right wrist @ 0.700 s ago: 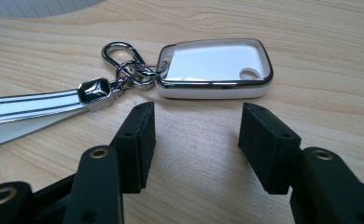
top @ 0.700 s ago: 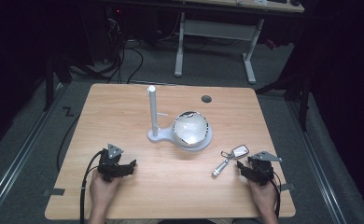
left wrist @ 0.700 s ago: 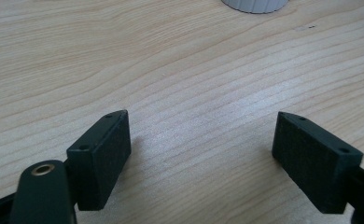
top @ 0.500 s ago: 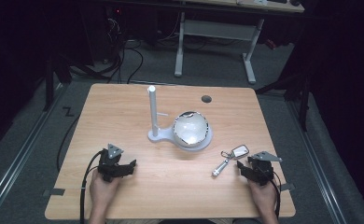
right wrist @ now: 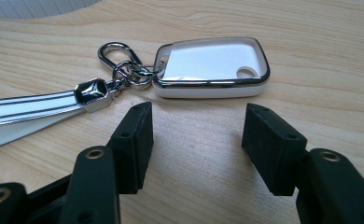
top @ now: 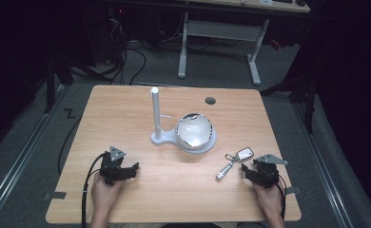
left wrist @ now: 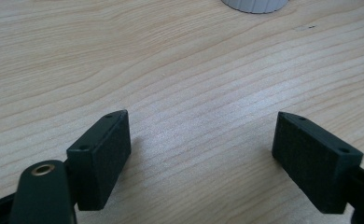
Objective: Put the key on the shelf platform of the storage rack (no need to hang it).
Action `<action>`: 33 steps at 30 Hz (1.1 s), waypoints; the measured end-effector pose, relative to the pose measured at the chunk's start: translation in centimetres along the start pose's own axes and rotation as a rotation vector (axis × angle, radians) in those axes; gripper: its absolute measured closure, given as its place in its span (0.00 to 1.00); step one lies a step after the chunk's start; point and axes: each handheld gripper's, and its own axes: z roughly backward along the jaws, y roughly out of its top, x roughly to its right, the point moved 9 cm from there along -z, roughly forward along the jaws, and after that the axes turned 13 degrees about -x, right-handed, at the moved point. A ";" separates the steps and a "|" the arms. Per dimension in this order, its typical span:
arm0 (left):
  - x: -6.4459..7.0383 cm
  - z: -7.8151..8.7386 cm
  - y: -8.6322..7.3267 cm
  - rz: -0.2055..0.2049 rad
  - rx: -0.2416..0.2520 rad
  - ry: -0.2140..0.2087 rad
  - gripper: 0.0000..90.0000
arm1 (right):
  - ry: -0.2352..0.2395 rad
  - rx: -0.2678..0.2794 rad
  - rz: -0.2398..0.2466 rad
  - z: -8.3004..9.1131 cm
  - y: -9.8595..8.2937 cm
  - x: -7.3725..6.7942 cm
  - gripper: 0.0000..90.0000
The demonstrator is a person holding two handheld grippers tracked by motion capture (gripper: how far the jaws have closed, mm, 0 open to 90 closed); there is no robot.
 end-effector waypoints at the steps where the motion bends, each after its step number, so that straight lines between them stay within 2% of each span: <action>1: 0.0 0.0 0.0 0.002 0.000 0.001 0.22 | 0.000 0.000 -0.001 0.0 0.0 0.0 0.49; 8: 0.0 0.0 0.0 -0.002 0.000 0.000 0.22 | -0.008 0.000 -0.011 0.0 0.0 -0.1 0.52; 9: 0.0 0.0 0.0 0.001 0.000 0.001 0.22 | -0.018 0.000 -0.005 0.1 0.0 -0.1 0.55; 10: 0.0 0.0 0.0 -0.003 0.000 0.000 0.22 | -0.055 0.006 0.026 0.1 0.1 -0.3 0.56; 13: 0.0 0.0 0.0 -0.002 0.000 0.000 0.22 | -0.057 0.002 0.035 0.2 0.2 -0.5 0.57; 19: 0.0 0.0 0.0 -0.002 0.000 0.000 0.22 | -0.018 0.025 0.020 0.8 0.7 -1.4 0.57; 22: 0.0 0.0 0.0 -0.002 0.000 0.000 0.22 | -0.036 0.030 0.050 1.1 1.0 -1.7 0.57; 25: 0.0 0.0 0.0 0.000 0.001 0.001 0.22 | -0.036 0.047 0.059 1.3 1.6 -1.7 0.57; 28: 0.0 0.0 0.0 0.000 0.001 0.001 0.22 | -0.023 0.038 0.065 1.1 1.8 -1.7 0.58; 33: 0.0 0.0 0.1 -0.003 0.003 0.000 0.22 | 0.018 0.060 0.053 1.0 2.5 -1.9 0.62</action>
